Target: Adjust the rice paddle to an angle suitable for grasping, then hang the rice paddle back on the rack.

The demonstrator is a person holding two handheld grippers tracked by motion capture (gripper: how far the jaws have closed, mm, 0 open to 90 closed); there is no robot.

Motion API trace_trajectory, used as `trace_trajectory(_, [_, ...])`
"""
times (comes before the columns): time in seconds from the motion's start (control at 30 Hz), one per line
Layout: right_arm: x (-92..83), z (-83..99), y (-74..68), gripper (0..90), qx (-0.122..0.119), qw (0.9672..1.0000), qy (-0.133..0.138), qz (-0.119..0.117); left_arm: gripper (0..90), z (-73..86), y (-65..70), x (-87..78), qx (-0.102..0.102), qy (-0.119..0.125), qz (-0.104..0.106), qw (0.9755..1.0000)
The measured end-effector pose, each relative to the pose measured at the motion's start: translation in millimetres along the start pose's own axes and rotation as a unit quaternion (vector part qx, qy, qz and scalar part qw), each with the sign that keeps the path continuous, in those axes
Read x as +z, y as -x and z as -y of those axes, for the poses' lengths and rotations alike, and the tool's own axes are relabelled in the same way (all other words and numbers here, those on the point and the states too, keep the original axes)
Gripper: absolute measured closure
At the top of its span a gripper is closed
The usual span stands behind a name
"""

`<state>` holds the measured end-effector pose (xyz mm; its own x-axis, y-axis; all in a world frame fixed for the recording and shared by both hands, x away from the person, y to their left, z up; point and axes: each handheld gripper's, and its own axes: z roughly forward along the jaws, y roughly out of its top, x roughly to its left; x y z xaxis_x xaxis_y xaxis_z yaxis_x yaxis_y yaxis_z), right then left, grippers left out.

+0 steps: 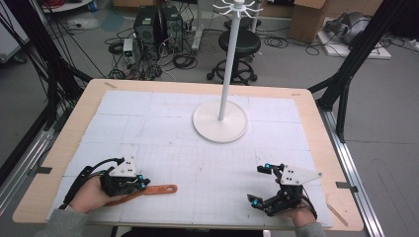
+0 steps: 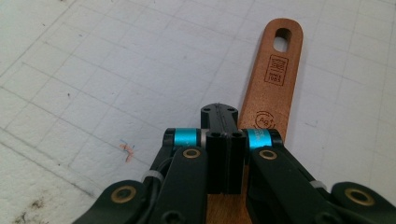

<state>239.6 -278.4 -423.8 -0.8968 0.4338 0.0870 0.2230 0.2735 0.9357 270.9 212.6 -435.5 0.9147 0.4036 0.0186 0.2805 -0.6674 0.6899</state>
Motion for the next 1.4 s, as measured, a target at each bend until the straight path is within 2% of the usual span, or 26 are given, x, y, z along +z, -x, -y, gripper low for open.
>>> trace_trajectory(0.1, [0.6,0.3,0.7,1.2,-0.001,1.0000,-0.001,0.001,89.6,-0.1,-2.5,-1.2,-0.005,0.006,0.001,1.0000])
trace_trajectory(0.17, [1.0,0.5,0.7,1.2,0.000,1.0000,-0.002,0.001,88.3,-1.5,-5.5,-4.6,-0.021,0.018,-0.002,0.9996])
trace_trajectory(0.23, [1.1,0.6,1.3,1.2,-0.002,1.0000,-0.001,0.002,84.7,-4.3,-6.3,-11.2,-0.023,0.031,0.000,0.9993])
trace_trajectory(0.33, [0.5,0.6,1.4,1.2,0.000,1.0000,-0.001,0.002,77.7,-9.6,-2.3,-23.1,-0.002,0.047,0.010,0.9988])
trace_trajectory(0.4, [0.4,0.8,1.3,1.2,0.002,1.0000,-0.002,0.003,69.5,-13.6,1.4,-29.6,0.009,0.054,0.017,0.9983])
trace_trajectory(0.47, [0.9,0.9,1.7,1.2,0.001,1.0000,-0.003,0.003,62.8,-17.1,4.2,-34.1,0.026,0.053,0.024,0.9980])
trace_trajectory(0.6, [2.5,1.2,2.5,1.2,0.001,1.0000,-0.004,0.002,45.7,-22.3,7.8,-34.9,0.041,0.043,0.042,0.9974])
trace_trajectory(0.67, [3.1,1.3,2.8,1.2,0.004,1.0000,-0.004,0.001,37.6,-24.4,9.5,-34.6,0.034,0.032,0.044,0.9979])
trace_trajectory(0.73, [3.3,1.4,3.2,1.2,0.004,1.0000,-0.004,0.001,24.6,-27.2,9.7,-33.7,0.022,0.010,0.042,0.9988])
trace_trajectory(0.83, [2.9,1.5,3.3,1.2,0.005,1.0000,-0.004,0.001,19.1,-31.3,8.4,-32.6,0.025,-0.013,0.044,0.9986])
trace_trajectory(1.03, [2.6,1.4,2.9,1.2,0.005,1.0000,-0.004,-0.001,18.9,-39.3,6.2,-25.4,0.044,-0.051,0.055,0.9962])
trace_trajectory(1.13, [2.6,1.8,3.7,1.2,0.004,1.0000,-0.004,0.000,20.0,-40.8,4.7,-21.6,0.039,-0.064,0.059,0.9955])
trace_trajectory(1.17, [2.5,1.7,3.6,1.2,0.005,1.0000,-0.004,-0.001,20.6,-41.4,3.7,-20.9,0.047,-0.070,0.058,0.9948])
trace_trajectory(1.2, [2.3,1.7,3.5,1.2,0.006,1.0000,-0.004,0.000,20.6,-41.9,4.3,-20.0,0.044,-0.073,0.060,0.9946])
trace_trajectory(1.3, [2.4,1.0,3.3,1.2,0.003,1.0000,0.000,0.003,22.2,-44.6,7.7,-17.9,0.055,-0.078,0.071,0.9929])
trace_trajectory(1.37, [2.7,0.8,3.1,1.2,0.001,1.0000,0.000,0.003,22.9,-48.1,9.3,-17.4,0.066,-0.089,0.084,0.9902])
trace_trajectory(1.4, [3.1,1.0,3.0,1.2,0.001,1.0000,-0.001,0.000,23.6,-49.5,10.0,-16.3,0.067,-0.093,0.086,0.9897])
